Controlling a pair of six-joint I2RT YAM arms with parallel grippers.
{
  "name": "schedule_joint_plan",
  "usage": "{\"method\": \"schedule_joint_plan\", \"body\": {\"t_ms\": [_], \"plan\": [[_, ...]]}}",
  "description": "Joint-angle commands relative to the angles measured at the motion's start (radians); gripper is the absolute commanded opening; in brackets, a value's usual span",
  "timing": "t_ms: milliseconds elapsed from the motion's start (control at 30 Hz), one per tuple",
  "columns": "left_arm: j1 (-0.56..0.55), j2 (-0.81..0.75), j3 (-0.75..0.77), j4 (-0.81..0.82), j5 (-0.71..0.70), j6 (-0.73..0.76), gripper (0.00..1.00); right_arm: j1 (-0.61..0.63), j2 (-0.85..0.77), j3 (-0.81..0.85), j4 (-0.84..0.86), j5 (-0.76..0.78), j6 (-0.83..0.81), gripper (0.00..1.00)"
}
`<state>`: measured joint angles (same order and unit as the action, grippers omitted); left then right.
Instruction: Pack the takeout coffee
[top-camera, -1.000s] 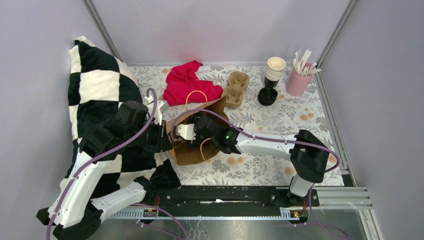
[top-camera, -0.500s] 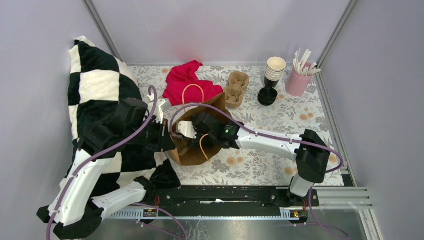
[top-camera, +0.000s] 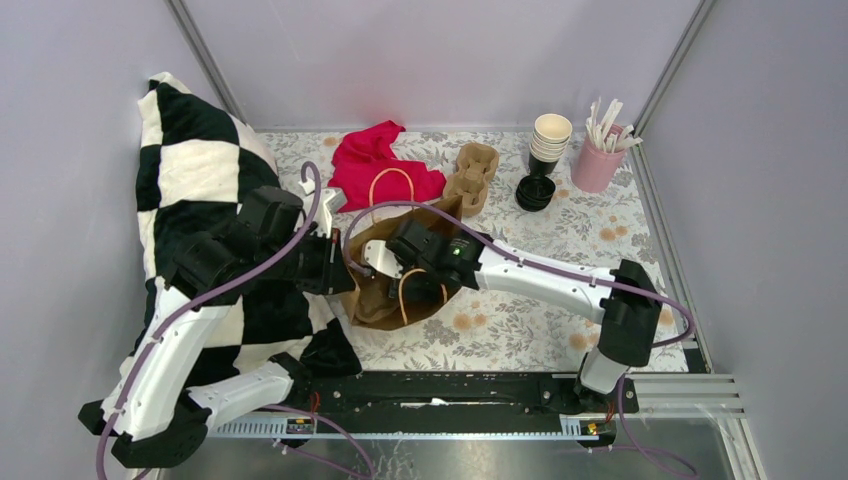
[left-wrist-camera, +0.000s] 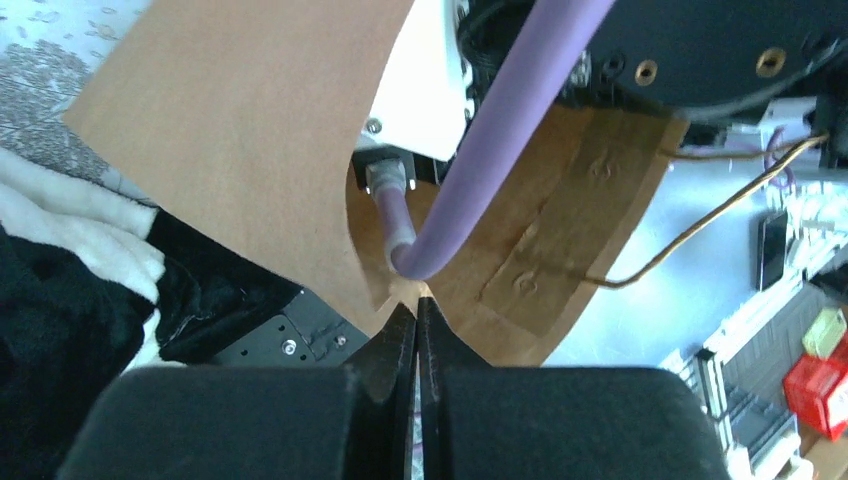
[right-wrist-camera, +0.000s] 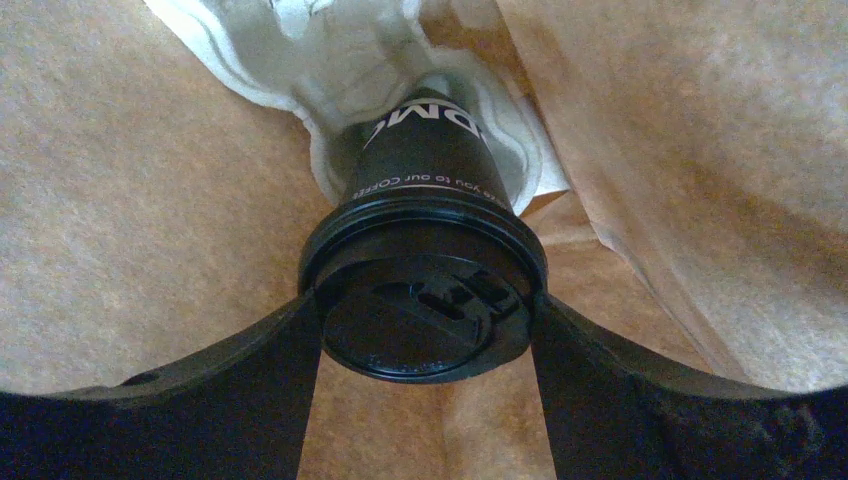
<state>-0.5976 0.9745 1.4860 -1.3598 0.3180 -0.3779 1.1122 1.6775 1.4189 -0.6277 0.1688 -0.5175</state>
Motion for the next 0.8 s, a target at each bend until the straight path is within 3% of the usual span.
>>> {"method": "schedule_joint_plan", "body": {"t_ms": [0,467,767], "plan": [[0.0,0.035,0.08,-0.01,-0.142,-0.065,0.05,-0.001,0.061,0.079,-0.138,-0.084,0.037,0.64],[0.0,0.069,0.252,-0.097,-0.462,-0.127,0.59,-0.002,0.223,0.177,-0.164,-0.146,-0.005,0.65],[-0.001,0.065,0.326,-0.086,-0.548,-0.098,0.7,-0.011,0.274,0.116,-0.164,-0.189,-0.004,0.65]]}}
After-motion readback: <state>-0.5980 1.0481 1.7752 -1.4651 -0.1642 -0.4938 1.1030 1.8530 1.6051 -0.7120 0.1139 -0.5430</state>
